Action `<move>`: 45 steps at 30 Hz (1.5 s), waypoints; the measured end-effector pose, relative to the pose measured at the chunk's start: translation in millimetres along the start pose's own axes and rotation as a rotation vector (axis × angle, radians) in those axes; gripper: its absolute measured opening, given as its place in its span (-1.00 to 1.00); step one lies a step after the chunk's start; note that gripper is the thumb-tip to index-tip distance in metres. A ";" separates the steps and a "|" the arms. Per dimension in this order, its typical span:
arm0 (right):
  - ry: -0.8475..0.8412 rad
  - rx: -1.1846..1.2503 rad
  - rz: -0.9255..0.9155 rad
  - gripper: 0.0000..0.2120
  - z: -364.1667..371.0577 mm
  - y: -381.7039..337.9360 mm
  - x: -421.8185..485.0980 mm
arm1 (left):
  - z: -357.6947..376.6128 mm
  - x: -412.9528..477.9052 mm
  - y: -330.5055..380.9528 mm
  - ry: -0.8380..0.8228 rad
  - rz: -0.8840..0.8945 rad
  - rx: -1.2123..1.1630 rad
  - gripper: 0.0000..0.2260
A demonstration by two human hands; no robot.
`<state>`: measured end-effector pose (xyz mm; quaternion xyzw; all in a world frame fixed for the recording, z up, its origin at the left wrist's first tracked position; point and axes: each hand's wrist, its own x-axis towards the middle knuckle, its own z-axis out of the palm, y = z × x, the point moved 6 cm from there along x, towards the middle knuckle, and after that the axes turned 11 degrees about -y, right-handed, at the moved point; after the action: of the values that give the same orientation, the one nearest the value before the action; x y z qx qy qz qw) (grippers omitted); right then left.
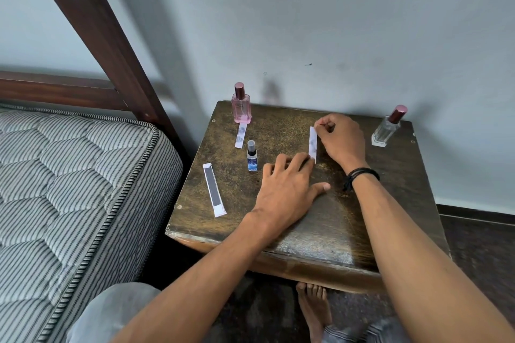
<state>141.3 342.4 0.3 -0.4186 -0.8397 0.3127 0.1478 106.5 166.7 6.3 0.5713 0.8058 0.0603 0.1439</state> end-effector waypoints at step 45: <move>0.011 0.419 0.028 -0.88 10.7 -20.7 -92.9 | -89.0 -85.0 -36.6 0.909 0.206 -0.333 -0.90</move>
<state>179.5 254.9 6.8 -0.3920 -0.7495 0.4803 0.2321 72.6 80.6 95.2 0.5331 0.7057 0.4453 -0.1397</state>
